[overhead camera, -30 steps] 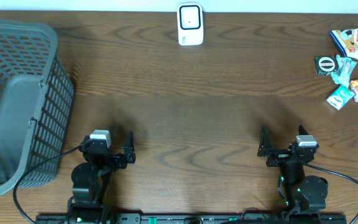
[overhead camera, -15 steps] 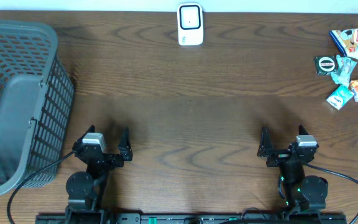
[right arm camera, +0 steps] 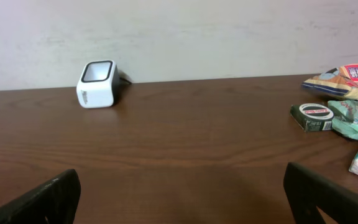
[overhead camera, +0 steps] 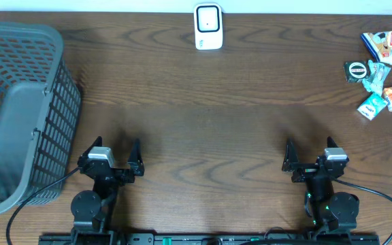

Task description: Scan the item barcode

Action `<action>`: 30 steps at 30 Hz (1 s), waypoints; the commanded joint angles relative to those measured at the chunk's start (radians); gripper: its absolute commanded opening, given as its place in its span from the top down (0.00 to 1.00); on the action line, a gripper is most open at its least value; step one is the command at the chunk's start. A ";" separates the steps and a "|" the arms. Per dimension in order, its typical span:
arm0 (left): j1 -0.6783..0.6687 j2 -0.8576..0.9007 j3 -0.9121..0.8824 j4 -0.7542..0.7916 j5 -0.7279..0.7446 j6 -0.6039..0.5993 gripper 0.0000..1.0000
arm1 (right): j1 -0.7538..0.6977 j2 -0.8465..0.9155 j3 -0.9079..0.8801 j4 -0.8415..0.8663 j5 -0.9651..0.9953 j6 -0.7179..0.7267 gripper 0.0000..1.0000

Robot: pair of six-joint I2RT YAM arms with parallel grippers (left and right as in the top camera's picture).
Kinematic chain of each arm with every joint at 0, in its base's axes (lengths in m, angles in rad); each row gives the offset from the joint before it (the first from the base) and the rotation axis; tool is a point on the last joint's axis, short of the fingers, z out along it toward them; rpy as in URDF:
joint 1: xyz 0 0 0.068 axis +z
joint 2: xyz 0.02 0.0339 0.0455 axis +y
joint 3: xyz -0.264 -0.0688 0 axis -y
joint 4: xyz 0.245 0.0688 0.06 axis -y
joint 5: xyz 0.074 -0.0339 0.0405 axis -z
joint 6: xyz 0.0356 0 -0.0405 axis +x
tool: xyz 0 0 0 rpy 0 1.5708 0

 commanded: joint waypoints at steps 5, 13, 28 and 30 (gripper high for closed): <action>0.006 -0.010 -0.010 -0.058 -0.072 0.014 0.02 | 0.000 -0.006 -0.002 -0.005 0.001 -0.016 0.01; 0.042 -0.010 -0.010 -0.058 -0.069 0.015 0.02 | -0.001 -0.006 -0.002 -0.005 0.001 -0.016 0.01; 0.042 -0.010 -0.010 -0.058 -0.044 0.089 0.02 | 0.000 -0.006 -0.002 -0.005 0.001 -0.016 0.01; 0.042 -0.010 -0.010 -0.058 -0.044 0.089 0.02 | 0.000 -0.006 -0.002 -0.005 0.001 -0.016 0.01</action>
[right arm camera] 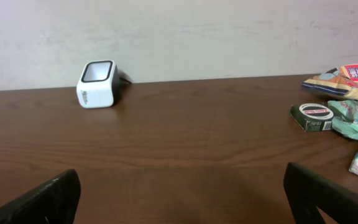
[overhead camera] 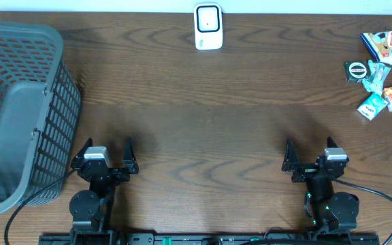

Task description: Scan the item barcode

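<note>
The white barcode scanner (overhead camera: 208,26) stands at the table's far edge, near the middle, and shows at the upper left in the right wrist view (right arm camera: 97,83). The items lie in a pile at the far right: a dark box with a round label (overhead camera: 355,69) (right arm camera: 316,116), teal packets (overhead camera: 373,105) and a red-and-white snack bag (overhead camera: 390,46) (right arm camera: 347,74). My left gripper (overhead camera: 107,150) is open near the front edge, beside the basket, and holds nothing. My right gripper (overhead camera: 308,155) (right arm camera: 182,199) is open at the front right, jaws wide apart over bare wood.
A large grey mesh basket (overhead camera: 19,109) fills the left side of the table. An orange packet lies among the items. Brown wood table (overhead camera: 209,116) stretches between the grippers and the scanner. Cables trail from both arm bases at the front edge.
My left gripper has shifted slightly left and back toward the front edge, still open. The right arm, the scanner and the items have not moved.
</note>
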Action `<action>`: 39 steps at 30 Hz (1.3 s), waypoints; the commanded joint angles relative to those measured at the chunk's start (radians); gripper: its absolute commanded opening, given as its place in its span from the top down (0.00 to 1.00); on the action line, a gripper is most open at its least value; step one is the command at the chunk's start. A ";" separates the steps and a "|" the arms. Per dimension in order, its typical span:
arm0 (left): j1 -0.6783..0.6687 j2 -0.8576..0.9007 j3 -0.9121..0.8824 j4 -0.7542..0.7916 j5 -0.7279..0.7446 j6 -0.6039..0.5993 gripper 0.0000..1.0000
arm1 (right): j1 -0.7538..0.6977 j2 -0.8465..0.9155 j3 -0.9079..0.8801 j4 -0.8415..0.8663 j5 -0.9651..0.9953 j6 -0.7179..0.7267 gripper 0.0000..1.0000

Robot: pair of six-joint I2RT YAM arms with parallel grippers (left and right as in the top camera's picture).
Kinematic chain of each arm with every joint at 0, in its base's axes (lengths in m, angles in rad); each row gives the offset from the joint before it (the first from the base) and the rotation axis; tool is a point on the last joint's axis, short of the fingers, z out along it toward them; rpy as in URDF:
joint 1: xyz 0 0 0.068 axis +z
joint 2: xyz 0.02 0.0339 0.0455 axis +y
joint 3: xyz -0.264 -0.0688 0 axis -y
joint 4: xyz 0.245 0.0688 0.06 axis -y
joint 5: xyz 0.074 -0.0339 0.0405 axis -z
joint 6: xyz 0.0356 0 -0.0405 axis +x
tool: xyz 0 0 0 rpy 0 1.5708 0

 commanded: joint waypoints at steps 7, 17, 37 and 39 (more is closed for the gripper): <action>0.005 -0.010 -0.015 -0.041 0.018 0.021 0.02 | 0.000 -0.006 -0.002 -0.005 0.001 -0.016 0.01; 0.005 -0.010 -0.015 -0.033 0.043 0.017 0.02 | 0.000 -0.006 -0.002 -0.005 0.001 -0.016 0.01; 0.005 -0.007 -0.015 -0.033 0.043 0.017 0.02 | 0.000 -0.006 -0.002 -0.005 0.001 -0.016 0.01; 0.005 -0.007 -0.015 -0.033 0.043 0.017 0.02 | 0.000 -0.006 -0.002 -0.005 0.001 -0.016 0.01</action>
